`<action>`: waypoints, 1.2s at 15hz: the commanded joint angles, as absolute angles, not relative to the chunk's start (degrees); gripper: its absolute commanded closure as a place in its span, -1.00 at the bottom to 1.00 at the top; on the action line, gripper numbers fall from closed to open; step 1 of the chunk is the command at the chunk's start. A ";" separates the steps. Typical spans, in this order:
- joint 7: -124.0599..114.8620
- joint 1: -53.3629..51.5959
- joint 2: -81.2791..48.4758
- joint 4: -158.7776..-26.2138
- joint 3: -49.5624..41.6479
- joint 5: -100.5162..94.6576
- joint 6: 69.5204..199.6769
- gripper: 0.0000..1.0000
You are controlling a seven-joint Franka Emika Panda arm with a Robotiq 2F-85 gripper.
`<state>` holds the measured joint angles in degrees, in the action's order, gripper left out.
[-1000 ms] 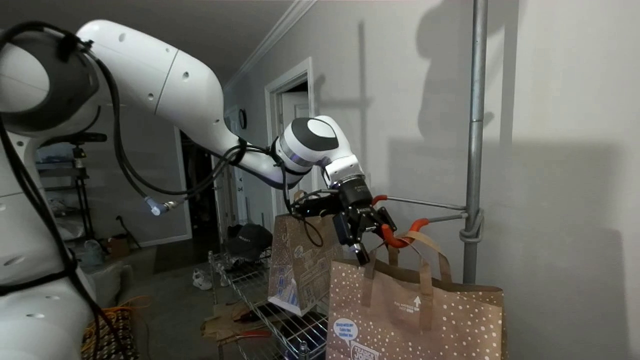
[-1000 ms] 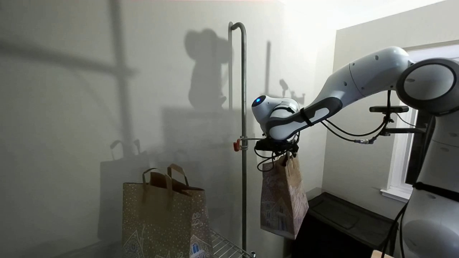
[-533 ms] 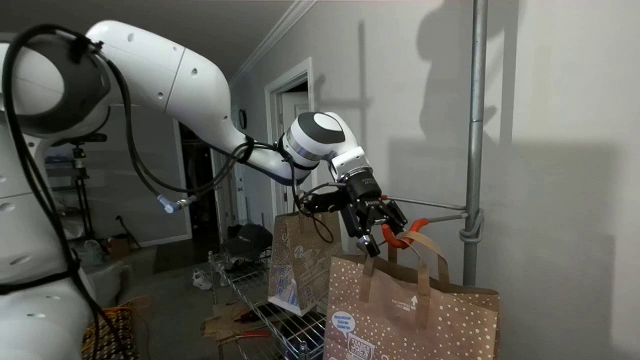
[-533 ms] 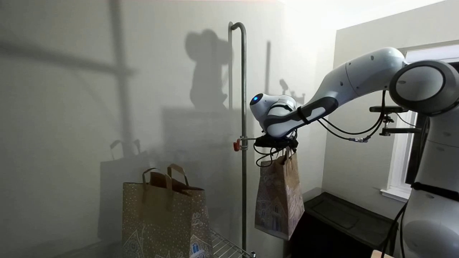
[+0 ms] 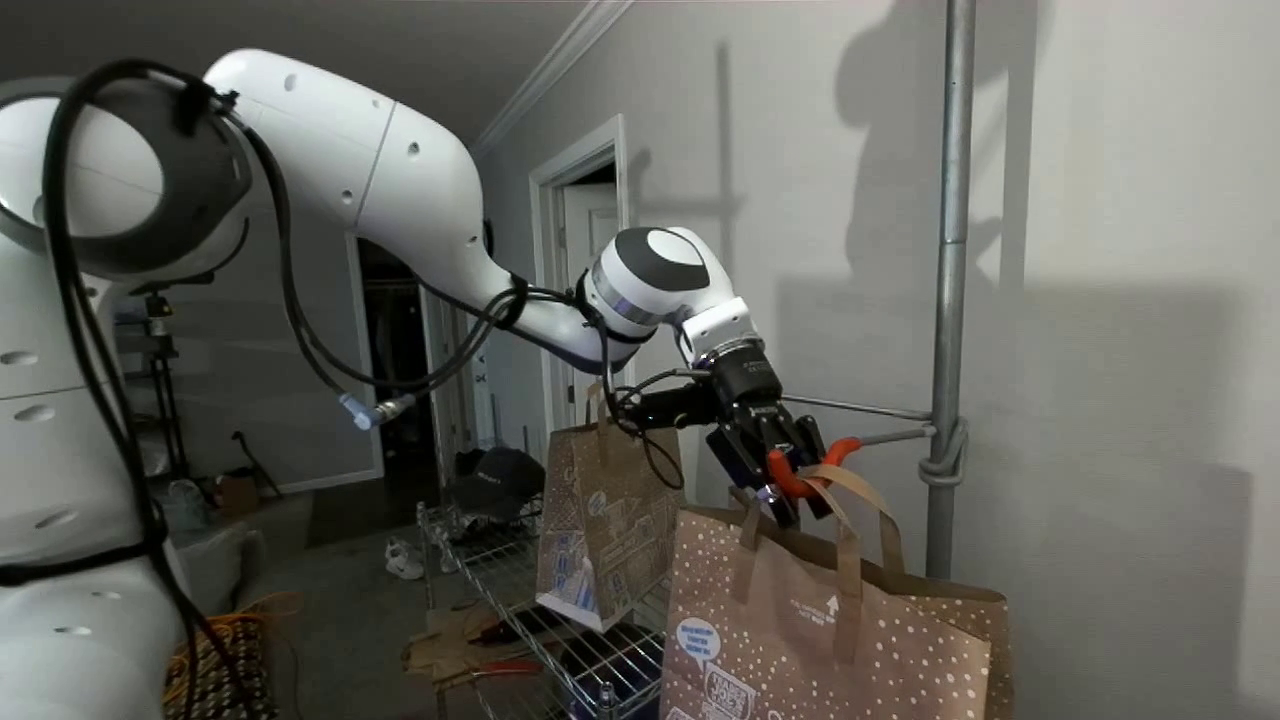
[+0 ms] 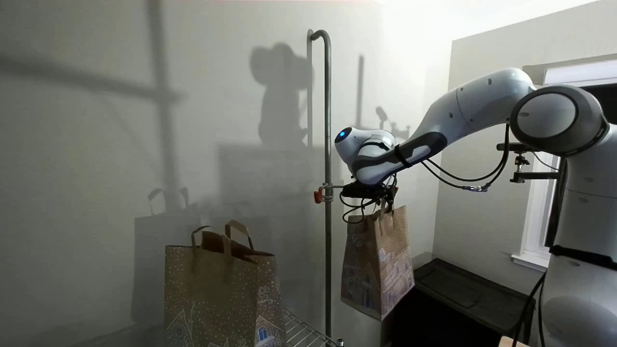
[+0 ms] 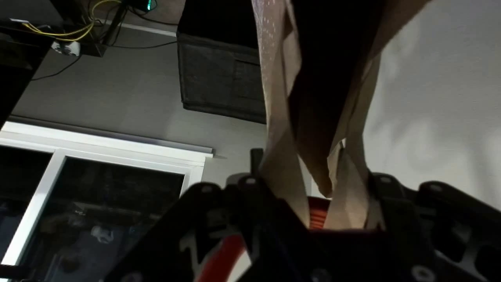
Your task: Put the gift bags on the rack on the left
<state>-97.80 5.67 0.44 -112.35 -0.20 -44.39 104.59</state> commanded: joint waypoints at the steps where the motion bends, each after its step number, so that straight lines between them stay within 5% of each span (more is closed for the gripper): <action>1: -99.00 4.58 -0.75 -110.19 -1.19 -44.12 103.33 0.58; 3: -98.28 4.69 -0.78 -109.44 -1.43 -41.29 104.05 0.85; 7: -97.95 4.51 -0.61 -107.82 -1.61 -38.83 104.01 0.99; 18: -92.29 0.57 3.56 -108.89 0.39 -37.36 96.25 0.92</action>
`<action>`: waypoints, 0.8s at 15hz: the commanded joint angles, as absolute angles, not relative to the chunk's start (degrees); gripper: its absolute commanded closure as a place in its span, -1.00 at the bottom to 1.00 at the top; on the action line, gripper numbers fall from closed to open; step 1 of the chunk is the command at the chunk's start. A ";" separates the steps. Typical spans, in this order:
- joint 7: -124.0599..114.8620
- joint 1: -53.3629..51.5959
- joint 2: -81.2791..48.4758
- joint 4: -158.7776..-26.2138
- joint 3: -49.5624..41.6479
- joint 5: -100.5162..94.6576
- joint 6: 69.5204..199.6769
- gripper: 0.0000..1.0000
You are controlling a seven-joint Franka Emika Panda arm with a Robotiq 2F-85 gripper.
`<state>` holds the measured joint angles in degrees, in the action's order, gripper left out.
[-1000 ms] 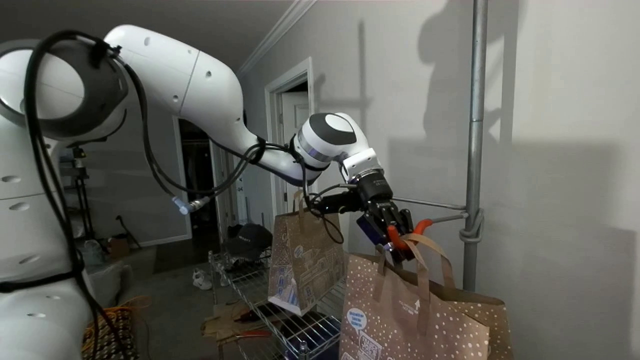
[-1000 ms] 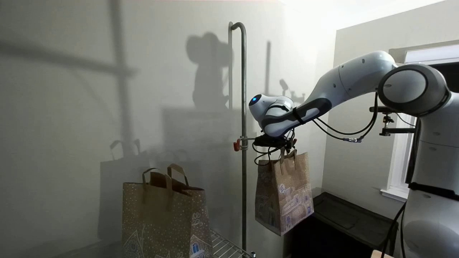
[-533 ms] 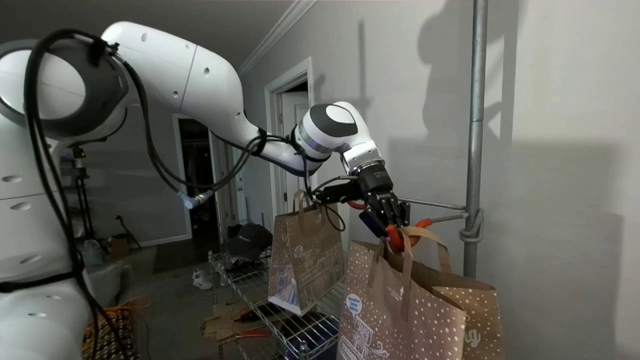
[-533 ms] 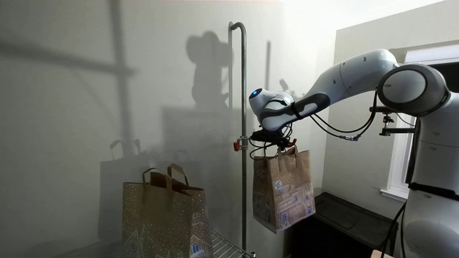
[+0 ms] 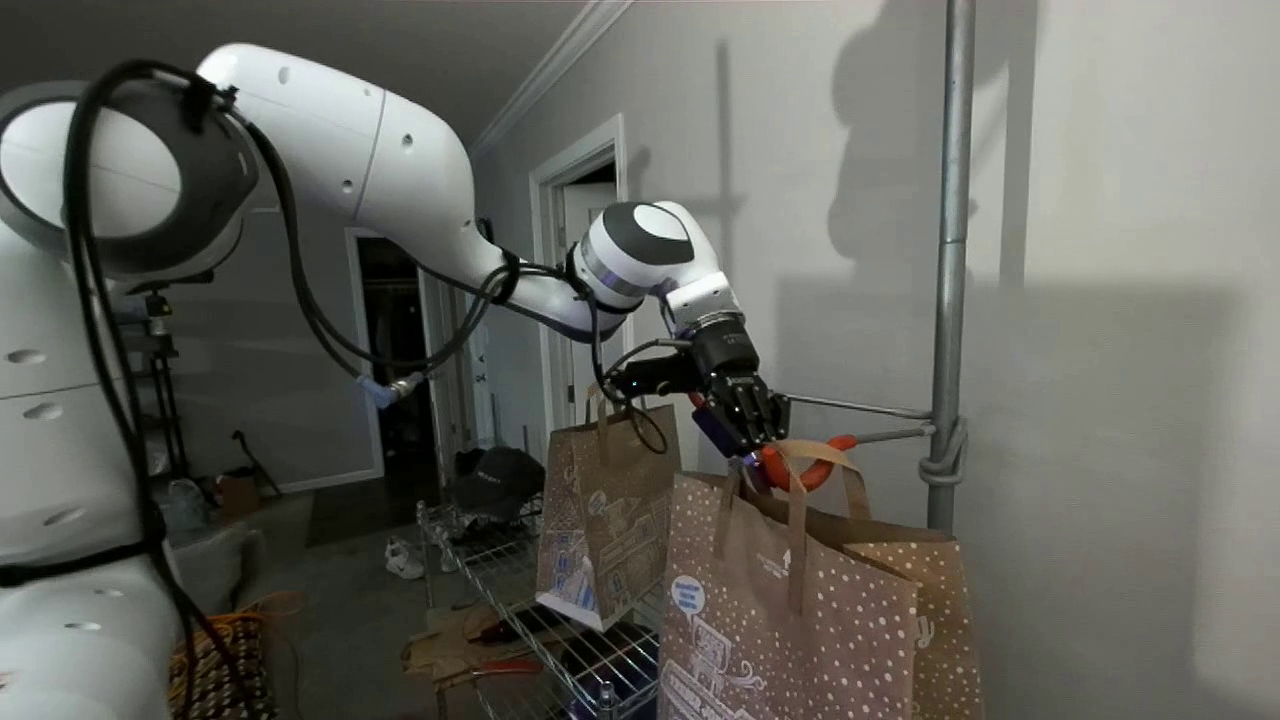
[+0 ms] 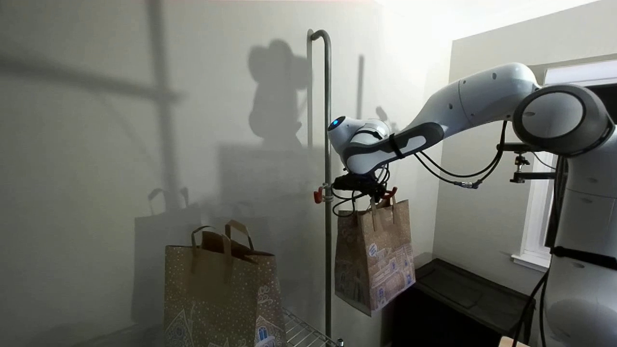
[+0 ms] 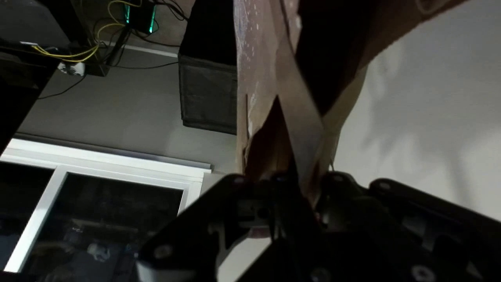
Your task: Put the gift bags on the rack on the left
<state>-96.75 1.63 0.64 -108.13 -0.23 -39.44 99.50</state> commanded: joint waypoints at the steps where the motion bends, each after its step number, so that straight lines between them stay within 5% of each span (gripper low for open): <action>1: -91.28 0.18 3.96 -108.86 0.63 -37.45 94.24 0.92; 12: -84.21 0.19 8.64 -108.93 0.81 -38.18 75.59 0.92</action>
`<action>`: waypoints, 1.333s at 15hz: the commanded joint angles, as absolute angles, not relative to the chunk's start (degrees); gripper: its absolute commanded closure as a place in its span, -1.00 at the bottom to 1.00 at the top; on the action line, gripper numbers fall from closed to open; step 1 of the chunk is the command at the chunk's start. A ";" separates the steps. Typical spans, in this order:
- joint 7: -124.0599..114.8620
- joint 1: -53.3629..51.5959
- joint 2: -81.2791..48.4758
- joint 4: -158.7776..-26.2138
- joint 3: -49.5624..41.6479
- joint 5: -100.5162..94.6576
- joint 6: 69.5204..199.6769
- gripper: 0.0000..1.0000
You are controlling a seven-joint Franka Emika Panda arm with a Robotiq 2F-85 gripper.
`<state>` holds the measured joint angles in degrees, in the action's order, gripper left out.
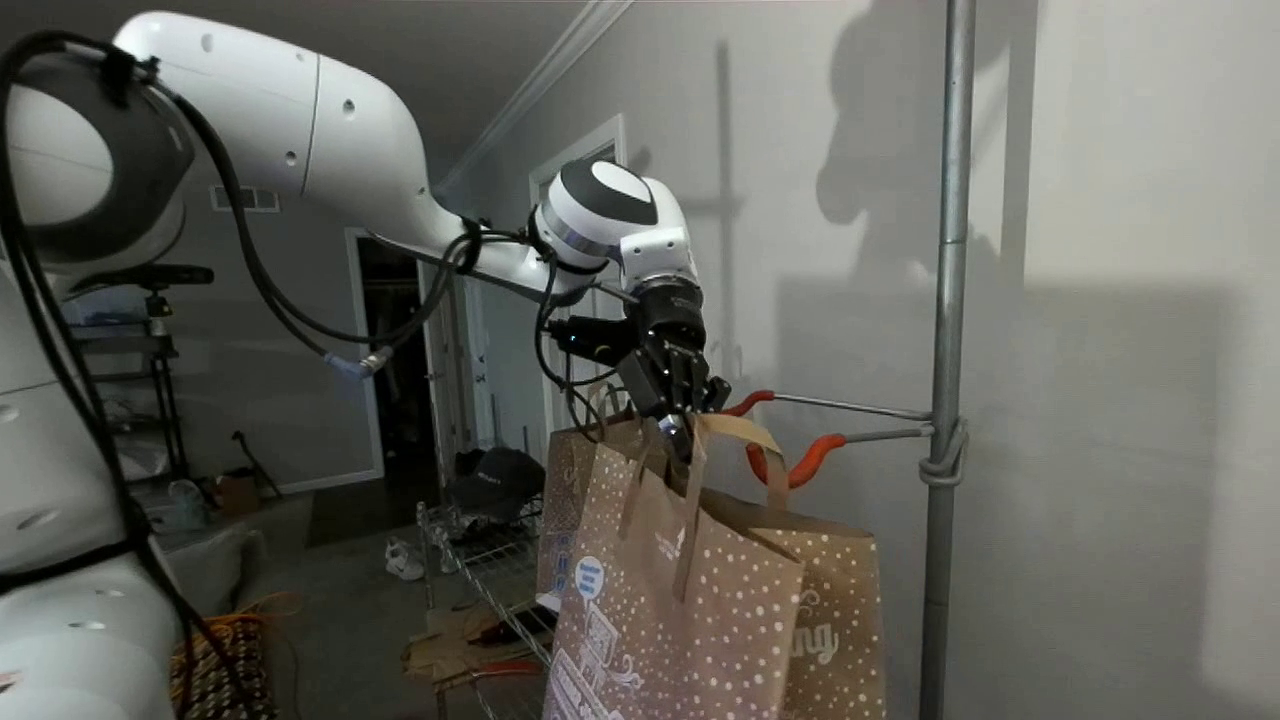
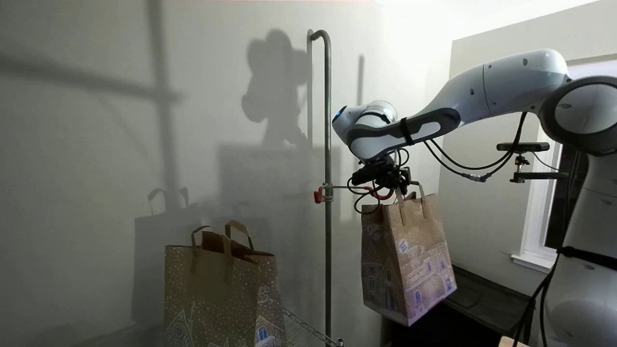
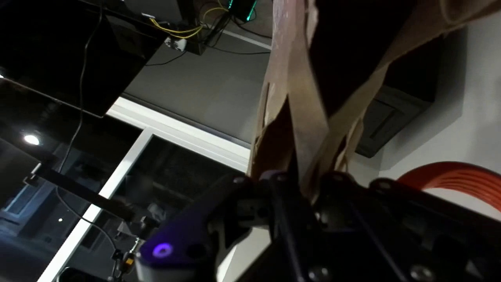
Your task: Put the gift bags on the rack on the left
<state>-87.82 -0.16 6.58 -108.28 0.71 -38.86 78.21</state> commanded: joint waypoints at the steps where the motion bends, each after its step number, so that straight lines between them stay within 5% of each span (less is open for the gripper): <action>1: -83.29 0.00 9.26 -108.97 0.77 -36.75 75.82 0.92; 11: -70.65 -2.42 16.80 -107.21 3.28 -19.76 82.58 0.92; 20: -54.36 -4.54 9.49 -103.68 6.02 -10.70 94.66 0.92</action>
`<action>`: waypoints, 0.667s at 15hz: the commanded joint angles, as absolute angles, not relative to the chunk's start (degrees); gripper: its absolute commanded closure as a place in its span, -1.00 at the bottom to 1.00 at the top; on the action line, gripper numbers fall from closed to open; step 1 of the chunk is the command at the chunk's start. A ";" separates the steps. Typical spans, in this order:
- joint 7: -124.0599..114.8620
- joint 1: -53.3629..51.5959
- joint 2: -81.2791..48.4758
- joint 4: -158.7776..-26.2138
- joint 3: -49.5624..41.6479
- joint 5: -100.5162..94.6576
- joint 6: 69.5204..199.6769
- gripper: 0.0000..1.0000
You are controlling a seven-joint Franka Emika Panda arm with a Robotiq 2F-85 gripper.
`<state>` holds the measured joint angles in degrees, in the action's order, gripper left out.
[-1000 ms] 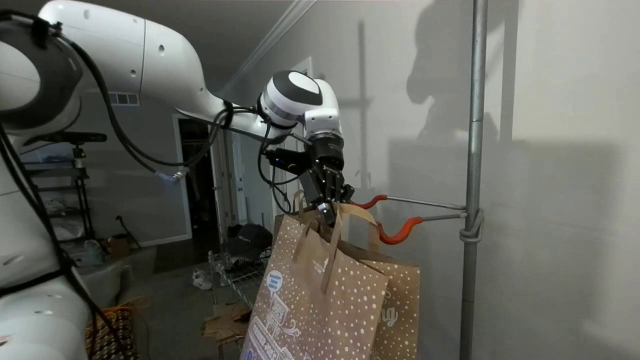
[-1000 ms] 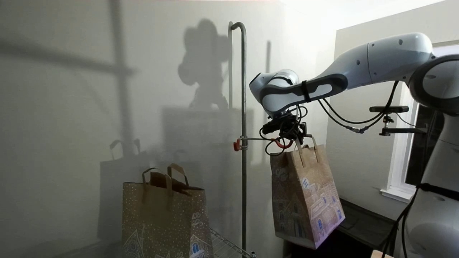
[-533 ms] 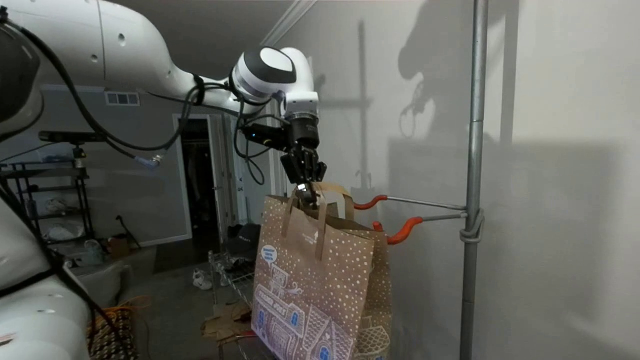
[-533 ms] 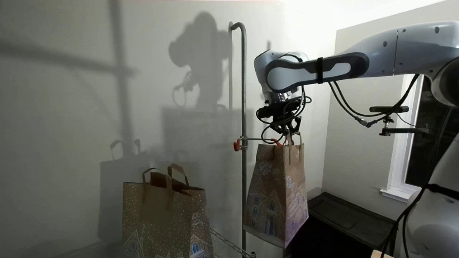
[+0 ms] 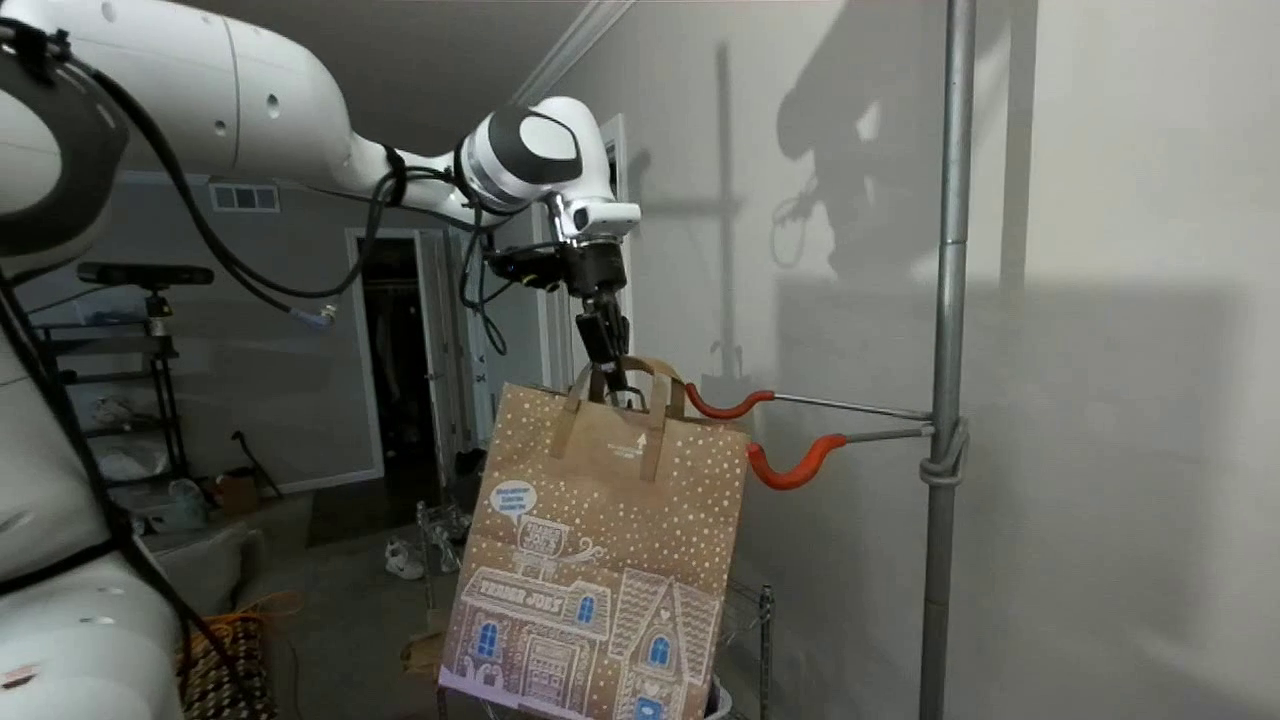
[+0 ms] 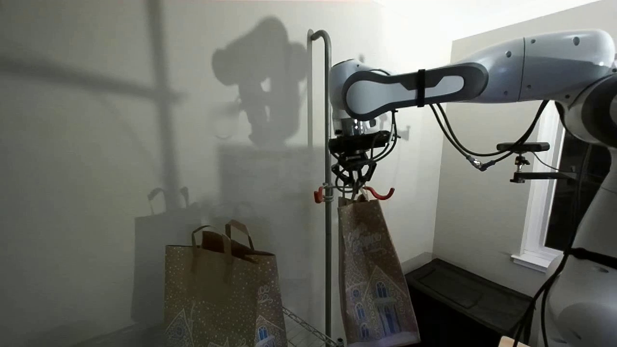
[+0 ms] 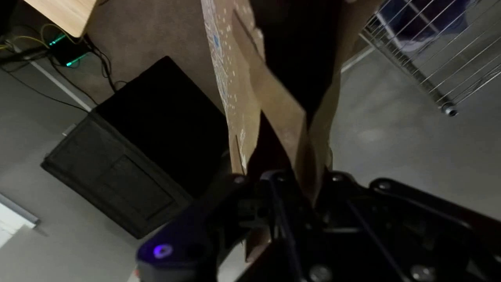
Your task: Put the gift bags on the rack on the left
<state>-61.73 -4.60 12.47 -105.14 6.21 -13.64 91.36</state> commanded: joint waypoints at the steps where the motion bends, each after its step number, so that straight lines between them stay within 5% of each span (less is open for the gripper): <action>1: -52.03 -4.72 8.86 -103.89 6.06 -9.91 95.70 0.92; 10: -24.02 -4.21 8.07 -103.08 4.33 -3.28 94.76 0.93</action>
